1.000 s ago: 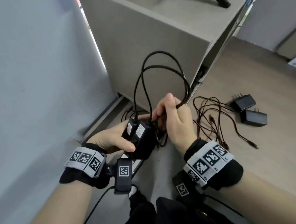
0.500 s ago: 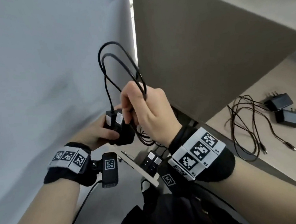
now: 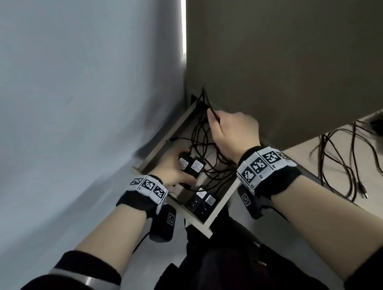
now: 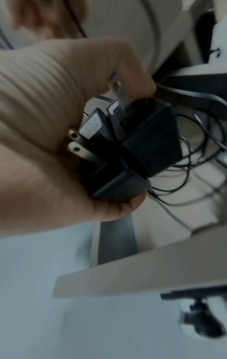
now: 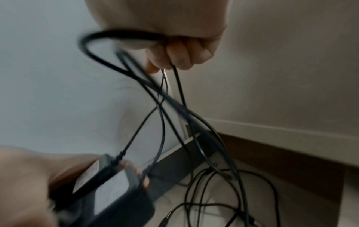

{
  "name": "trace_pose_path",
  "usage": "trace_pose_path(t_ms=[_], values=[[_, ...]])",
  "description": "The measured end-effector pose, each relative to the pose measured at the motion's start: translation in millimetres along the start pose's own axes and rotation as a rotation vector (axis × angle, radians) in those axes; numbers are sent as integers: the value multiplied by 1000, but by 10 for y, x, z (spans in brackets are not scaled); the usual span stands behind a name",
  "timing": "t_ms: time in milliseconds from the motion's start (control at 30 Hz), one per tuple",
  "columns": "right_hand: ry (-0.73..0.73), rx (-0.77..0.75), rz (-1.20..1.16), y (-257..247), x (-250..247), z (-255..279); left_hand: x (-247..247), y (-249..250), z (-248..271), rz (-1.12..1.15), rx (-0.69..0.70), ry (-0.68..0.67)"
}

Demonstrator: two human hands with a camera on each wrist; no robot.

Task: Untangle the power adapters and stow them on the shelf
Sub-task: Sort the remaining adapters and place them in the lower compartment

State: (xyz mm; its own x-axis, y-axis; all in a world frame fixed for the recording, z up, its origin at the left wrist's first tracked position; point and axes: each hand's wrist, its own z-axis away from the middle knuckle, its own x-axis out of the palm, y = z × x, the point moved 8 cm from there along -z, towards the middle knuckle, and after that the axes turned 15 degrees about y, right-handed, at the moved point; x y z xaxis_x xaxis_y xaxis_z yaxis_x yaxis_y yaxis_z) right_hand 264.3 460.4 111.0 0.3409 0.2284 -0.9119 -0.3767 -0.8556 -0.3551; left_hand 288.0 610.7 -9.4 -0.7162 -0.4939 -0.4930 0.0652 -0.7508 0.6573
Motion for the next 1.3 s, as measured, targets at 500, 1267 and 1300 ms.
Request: trace_pose_path(t_ms=[500, 1267, 1300], values=[[251, -406, -151, -259, -477, -230, 245, -129, -359, -156, -111, -193], [-430, 722, -269, 1296, 1306, 495, 561, -721, -405, -469, -222, -71], [-416, 711, -272, 1289, 1301, 507, 553, -728, -390, -479, -231, -87]])
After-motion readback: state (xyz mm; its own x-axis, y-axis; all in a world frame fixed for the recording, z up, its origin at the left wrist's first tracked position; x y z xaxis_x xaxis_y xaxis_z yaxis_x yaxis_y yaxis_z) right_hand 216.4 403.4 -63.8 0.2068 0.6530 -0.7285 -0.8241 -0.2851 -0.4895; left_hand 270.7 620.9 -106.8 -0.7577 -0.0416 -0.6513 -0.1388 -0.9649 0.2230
